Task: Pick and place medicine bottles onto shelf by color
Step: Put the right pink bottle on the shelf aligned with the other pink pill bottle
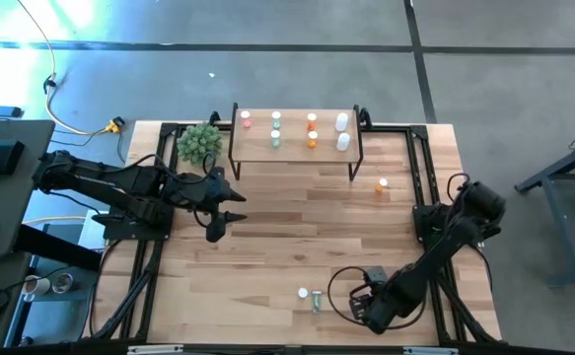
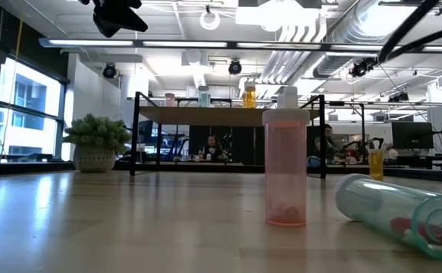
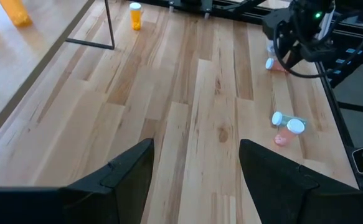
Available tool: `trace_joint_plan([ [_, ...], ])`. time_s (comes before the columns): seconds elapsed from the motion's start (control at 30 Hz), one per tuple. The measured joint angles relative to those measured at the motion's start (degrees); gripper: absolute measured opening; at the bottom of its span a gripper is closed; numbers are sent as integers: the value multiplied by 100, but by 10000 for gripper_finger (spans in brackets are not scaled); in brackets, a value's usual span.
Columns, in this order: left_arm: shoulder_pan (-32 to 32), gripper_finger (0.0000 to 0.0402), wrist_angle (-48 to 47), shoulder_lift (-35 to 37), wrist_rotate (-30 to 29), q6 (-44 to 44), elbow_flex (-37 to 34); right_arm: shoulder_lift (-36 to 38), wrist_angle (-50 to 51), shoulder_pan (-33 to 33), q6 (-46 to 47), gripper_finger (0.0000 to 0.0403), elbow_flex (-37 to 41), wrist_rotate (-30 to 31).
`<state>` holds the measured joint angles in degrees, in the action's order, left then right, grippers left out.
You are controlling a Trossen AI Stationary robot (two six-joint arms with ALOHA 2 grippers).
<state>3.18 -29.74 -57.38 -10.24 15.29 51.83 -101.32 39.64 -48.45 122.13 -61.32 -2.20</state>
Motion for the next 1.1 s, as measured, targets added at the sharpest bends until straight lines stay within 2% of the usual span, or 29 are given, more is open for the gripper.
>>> trace_joint_plan([
  [0.37,0,227,0,2,2,2,0,-181,-20,-29,-2,161,0,-44],
  [0.7,0,227,0,2,4,15,0,-181,-52,-46,-179,94,-2,-22],
  [0.9,-1,227,-1,2,81,105,0,-181,-68,-44,-530,82,-10,239],
  [1.1,0,227,-2,2,85,105,0,-181,-65,60,-1321,80,-253,930],
])
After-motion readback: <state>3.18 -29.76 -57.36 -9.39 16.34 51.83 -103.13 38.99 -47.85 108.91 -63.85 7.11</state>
